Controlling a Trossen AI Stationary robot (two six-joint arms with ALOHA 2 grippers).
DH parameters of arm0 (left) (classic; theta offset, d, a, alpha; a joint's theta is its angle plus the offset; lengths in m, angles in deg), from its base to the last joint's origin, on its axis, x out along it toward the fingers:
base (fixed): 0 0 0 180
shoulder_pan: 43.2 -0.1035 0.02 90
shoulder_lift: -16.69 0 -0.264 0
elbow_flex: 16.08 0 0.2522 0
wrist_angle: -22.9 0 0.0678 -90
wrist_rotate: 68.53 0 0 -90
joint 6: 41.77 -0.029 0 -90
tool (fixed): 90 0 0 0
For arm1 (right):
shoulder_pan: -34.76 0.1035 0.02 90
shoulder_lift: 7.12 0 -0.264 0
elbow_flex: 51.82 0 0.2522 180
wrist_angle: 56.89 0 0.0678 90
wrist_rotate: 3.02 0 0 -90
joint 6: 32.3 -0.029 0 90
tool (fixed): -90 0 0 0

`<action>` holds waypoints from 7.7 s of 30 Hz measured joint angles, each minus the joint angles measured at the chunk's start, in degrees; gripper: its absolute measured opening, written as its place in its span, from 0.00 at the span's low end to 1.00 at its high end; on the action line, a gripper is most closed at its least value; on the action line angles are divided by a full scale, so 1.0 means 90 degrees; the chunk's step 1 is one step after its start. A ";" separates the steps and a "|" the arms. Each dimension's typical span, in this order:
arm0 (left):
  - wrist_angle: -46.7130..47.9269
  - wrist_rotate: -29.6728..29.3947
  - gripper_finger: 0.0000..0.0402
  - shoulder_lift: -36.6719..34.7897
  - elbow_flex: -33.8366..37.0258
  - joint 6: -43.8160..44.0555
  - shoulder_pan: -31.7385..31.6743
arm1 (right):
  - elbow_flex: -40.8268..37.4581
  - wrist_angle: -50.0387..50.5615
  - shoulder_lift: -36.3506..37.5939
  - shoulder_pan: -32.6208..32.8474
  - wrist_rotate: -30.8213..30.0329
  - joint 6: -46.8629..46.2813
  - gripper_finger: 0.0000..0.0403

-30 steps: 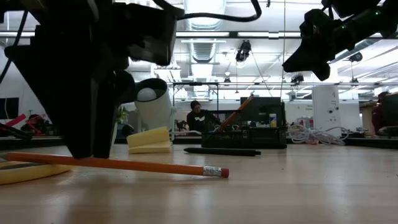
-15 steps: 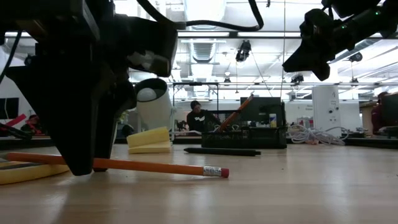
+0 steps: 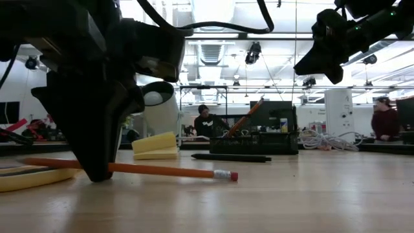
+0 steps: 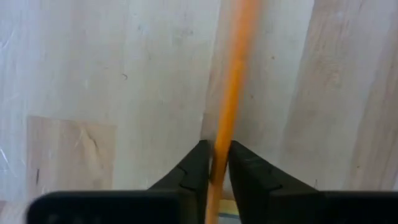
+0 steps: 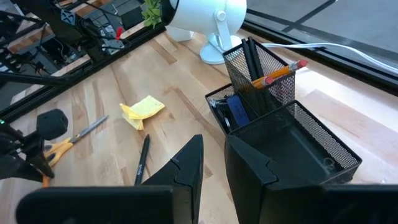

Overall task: Pick and place office supplies into organizer
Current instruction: Put the pencil into the desk organizer

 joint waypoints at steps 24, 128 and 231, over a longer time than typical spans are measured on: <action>-0.0115 -0.0197 0.02 -0.0405 0.0010 0.0005 -0.0002 | 0.0000 -0.0001 0.0000 -0.0002 0.0001 0.0051 0.14; -0.6274 -0.0632 0.02 -0.1512 0.0234 -0.4179 -0.4971 | 0.0000 -0.0049 -0.0036 0.0001 -0.0720 -0.0304 0.14; -0.6911 0.0351 0.07 -0.0449 0.1200 -0.4153 -0.5814 | 0.0000 -0.0049 -0.0202 -0.0002 -0.1029 -0.0240 0.14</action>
